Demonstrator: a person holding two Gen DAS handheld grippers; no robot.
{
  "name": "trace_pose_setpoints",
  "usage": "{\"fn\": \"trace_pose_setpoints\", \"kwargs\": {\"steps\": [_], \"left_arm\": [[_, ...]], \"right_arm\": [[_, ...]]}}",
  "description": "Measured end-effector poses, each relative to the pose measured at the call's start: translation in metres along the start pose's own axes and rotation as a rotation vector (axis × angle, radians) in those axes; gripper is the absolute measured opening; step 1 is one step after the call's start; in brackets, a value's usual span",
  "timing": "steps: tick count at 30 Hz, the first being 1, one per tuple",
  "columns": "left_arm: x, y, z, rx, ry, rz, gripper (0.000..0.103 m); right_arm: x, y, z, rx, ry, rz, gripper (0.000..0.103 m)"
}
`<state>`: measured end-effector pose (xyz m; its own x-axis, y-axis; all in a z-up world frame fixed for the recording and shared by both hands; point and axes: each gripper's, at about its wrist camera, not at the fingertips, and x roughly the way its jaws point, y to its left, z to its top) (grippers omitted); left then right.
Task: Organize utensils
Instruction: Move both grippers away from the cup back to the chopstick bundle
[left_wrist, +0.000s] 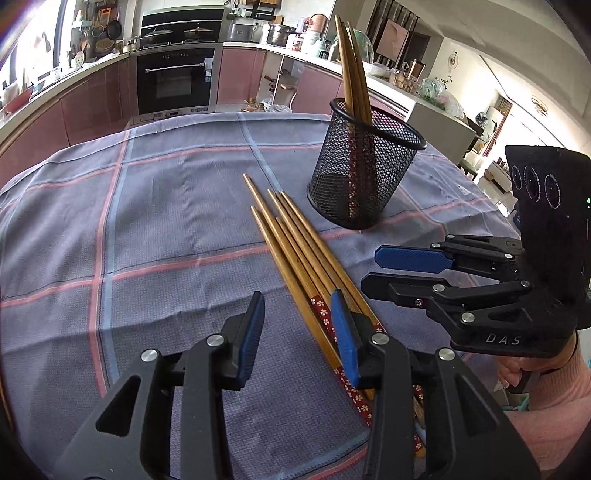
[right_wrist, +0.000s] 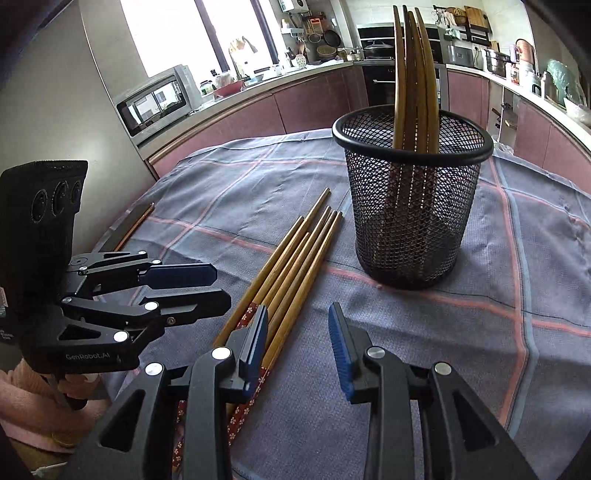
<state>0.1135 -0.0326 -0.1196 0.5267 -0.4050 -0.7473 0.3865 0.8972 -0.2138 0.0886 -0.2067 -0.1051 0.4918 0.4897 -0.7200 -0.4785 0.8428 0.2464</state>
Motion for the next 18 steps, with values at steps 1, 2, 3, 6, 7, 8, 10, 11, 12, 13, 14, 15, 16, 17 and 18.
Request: {"fn": "trace_pose_setpoints", "kwargs": {"steps": [1,2,3,6,7,8,10,11,12,13,14,15,16,17,18], "left_arm": [[0.0009,-0.0019,-0.001,0.003,0.005,0.003,0.037],[0.0024,-0.0029,-0.002,0.006,0.008,0.013,0.037],[0.0036,-0.0041,-0.0028,0.011,0.012,0.027,0.038],[0.0059,-0.0064,-0.0045,0.016,0.021,0.034,0.038],[0.0065,-0.0066,-0.0047,0.017,0.023,0.033,0.038],[0.0071,-0.007,-0.0053,0.02,0.026,0.035,0.038],[0.0079,-0.0084,-0.0063,0.026,0.029,0.044,0.038],[0.0081,-0.0089,-0.0064,0.03,0.03,0.048,0.038],[0.0081,-0.0093,-0.0063,0.033,0.029,0.05,0.038],[0.0082,-0.0094,-0.0066,0.034,0.029,0.05,0.038],[0.0082,-0.0093,-0.0066,0.033,0.029,0.05,0.037],[0.0082,-0.0095,-0.0067,0.033,0.029,0.05,0.037],[0.0081,-0.0098,-0.0068,0.035,0.029,0.053,0.038],[0.0078,-0.0097,-0.0074,0.036,0.028,0.058,0.038],[0.0073,-0.0098,-0.0077,0.037,0.027,0.063,0.037]], "right_arm": [[0.0009,0.0008,-0.0014,-0.004,0.003,-0.005,0.032],[0.0018,0.0016,-0.0022,-0.008,0.007,-0.007,0.032],[0.0015,0.0015,-0.0036,-0.011,0.009,-0.009,0.032],[0.0027,0.0031,-0.0062,-0.014,0.014,-0.013,0.032],[0.0029,0.0036,-0.0067,-0.016,0.015,-0.016,0.032],[0.0031,0.0043,-0.007,-0.02,0.016,-0.022,0.032],[0.0037,0.0053,-0.0076,-0.029,0.02,-0.032,0.032],[0.0033,0.0058,-0.0076,-0.033,0.018,-0.035,0.032],[0.0042,0.0071,-0.0071,-0.036,0.018,-0.038,0.032],[0.0039,0.0073,-0.0071,-0.039,0.019,-0.043,0.032],[0.0057,0.0088,-0.0067,-0.041,0.019,-0.051,0.032],[0.0064,0.0092,-0.0067,-0.043,0.019,-0.058,0.032],[0.0062,0.0084,-0.0068,-0.043,0.02,-0.062,0.032],[0.0059,0.0075,-0.0069,-0.041,0.021,-0.063,0.032],[0.0052,0.0063,-0.007,-0.038,0.023,-0.063,0.032]]}}
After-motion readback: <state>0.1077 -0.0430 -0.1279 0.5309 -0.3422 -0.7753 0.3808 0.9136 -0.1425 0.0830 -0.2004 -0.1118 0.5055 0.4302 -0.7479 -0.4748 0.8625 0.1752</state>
